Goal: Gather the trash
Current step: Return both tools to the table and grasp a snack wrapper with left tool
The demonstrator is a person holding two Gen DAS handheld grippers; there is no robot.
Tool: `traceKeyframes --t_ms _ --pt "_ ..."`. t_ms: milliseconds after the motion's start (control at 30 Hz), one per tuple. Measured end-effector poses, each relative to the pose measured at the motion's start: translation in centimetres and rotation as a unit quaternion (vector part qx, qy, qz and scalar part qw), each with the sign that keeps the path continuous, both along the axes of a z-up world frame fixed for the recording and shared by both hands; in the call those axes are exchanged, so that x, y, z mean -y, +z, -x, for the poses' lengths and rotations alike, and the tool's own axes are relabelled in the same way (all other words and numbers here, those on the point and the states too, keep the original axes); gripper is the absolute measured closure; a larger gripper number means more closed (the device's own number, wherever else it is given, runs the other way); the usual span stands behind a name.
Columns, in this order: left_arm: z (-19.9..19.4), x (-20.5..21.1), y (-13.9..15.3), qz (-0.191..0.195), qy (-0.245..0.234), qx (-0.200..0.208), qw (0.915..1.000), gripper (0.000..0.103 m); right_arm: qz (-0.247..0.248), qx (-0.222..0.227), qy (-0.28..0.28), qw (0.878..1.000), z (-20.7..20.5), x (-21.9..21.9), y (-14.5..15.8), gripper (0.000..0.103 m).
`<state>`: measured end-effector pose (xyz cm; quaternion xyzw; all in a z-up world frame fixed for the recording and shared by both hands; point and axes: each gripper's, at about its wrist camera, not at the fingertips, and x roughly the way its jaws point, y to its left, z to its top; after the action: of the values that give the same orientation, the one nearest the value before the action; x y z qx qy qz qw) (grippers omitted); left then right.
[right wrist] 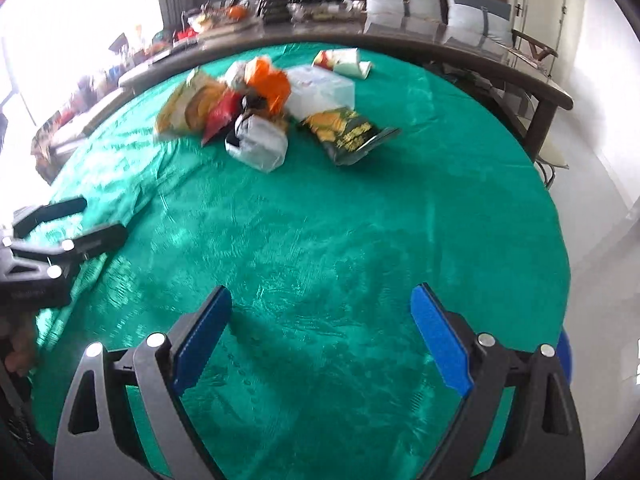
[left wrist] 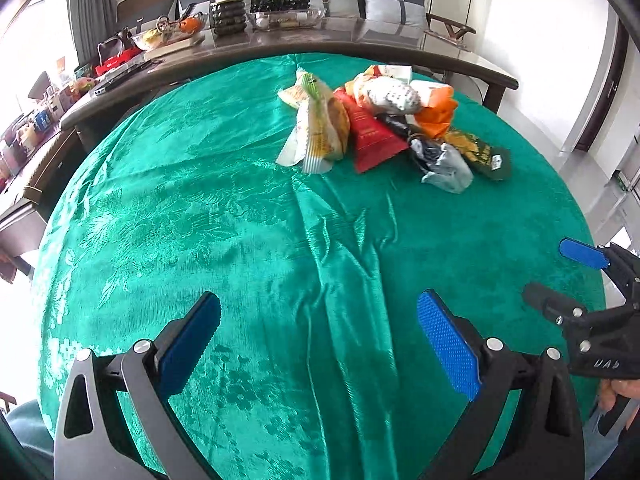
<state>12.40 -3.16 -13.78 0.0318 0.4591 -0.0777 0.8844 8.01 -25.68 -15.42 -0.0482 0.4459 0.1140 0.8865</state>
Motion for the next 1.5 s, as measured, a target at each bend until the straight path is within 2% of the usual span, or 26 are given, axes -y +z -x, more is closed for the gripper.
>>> traceKeyframes --t_ms 167,333,467,633,733,800,833,867,900,967,1233,1267,1333,1367,1400,1500 --pt "-3.1 -0.2 -0.6 -0.013 -0.024 -0.007 0.9996 0.005 -0.005 0.004 -0.002 1.000 0.1 0.0 -0.4 0.012" --pt "-7.4 -0.7 -1.1 -0.002 -0.032 -0.007 0.9995 0.006 -0.004 0.007 -0.006 1.000 0.4 -0.1 -0.4 0.012" --pt "-10.3 -0.3 -1.1 -0.019 -0.054 -0.009 0.9983 0.006 -0.005 0.008 -0.008 1.000 0.3 -0.3 -0.3 0.012" --pt "-12.8 -0.3 -1.0 -0.016 -0.059 -0.005 0.9981 0.015 -0.005 0.007 -0.008 1.000 0.3 -0.3 -0.4 0.012" --pt "-13.5 0.4 -0.8 -0.015 -0.078 0.003 0.9968 0.026 -0.006 0.006 -0.009 1.000 0.3 -0.2 -0.4 0.011" --pt "-13.5 0.9 -0.6 -0.010 -0.097 0.008 0.9952 0.044 -0.006 0.006 -0.009 1.000 0.3 -0.1 -0.4 0.011" --pt "-13.4 1.1 -0.4 -0.009 -0.103 0.011 0.9946 0.061 -0.006 0.006 -0.009 1.000 0.3 -0.1 -0.3 0.011" --pt "-13.2 1.3 -0.3 -0.013 -0.104 0.014 0.9944 0.068 -0.006 0.006 -0.009 1.000 0.3 -0.1 -0.3 0.011" --pt "-13.0 1.3 -0.2 -0.016 -0.101 0.015 0.9947 0.074 -0.006 0.006 -0.009 1.000 0.3 -0.1 -0.4 0.011" --pt "-12.4 0.7 0.1 -0.010 -0.093 0.009 0.9956 0.076 -0.006 0.006 -0.009 1.000 0.3 -0.1 -0.3 0.011" --pt "-5.8 -3.7 1.6 0.016 -0.062 -0.009 0.9979 0.075 -0.006 0.006 -0.009 1.000 0.3 -0.1 -0.4 0.011" --pt "-5.1 -3.9 1.5 0.015 -0.061 -0.008 0.9980 0.072 -0.006 0.006 -0.009 1.000 0.3 -0.1 -0.4 0.011" --pt "-4.1 -4.0 1.0 0.011 -0.056 -0.001 0.9984 0.051 -0.006 0.006 -0.009 1.000 0.3 -0.1 -0.4 0.011" --pt "-3.7 -4.0 0.8 0.011 -0.055 0.005 0.9984 0.033 -0.006 0.006 -0.009 1.000 0.3 0.0 -0.4 0.011" --pt "-3.6 -4.0 0.6 0.011 -0.054 0.009 0.9984 0.028 -0.005 0.006 -0.009 1.000 0.3 0.0 -0.4 0.011" --pt "-3.5 -3.8 0.0 0.012 -0.055 0.007 0.9984 0.027 -0.005 0.007 -0.010 1.000 0.3 0.0 -0.3 0.011"
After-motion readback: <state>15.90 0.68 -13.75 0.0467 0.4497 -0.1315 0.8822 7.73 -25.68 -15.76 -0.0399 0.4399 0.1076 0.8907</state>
